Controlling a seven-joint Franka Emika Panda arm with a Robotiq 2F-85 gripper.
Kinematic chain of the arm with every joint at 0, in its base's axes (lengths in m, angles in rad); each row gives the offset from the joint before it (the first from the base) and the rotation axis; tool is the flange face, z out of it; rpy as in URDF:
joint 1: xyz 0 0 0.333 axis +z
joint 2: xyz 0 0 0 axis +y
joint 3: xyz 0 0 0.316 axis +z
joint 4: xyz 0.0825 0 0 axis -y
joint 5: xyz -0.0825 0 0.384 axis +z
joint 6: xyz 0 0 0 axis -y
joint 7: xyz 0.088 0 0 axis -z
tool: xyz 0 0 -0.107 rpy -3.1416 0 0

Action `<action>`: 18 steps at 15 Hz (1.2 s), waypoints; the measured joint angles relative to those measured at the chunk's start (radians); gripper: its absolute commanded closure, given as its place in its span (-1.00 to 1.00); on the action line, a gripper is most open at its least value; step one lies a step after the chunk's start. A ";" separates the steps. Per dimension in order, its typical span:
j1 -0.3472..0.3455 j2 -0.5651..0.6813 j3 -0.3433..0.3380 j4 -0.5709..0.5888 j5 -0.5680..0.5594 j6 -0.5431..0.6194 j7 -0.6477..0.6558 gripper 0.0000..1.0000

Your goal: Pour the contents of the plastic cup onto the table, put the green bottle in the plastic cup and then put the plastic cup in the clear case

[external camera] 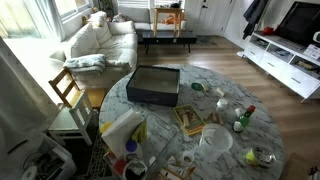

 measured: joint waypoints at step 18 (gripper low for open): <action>0.000 0.181 0.007 -0.183 0.223 0.565 0.365 -1.00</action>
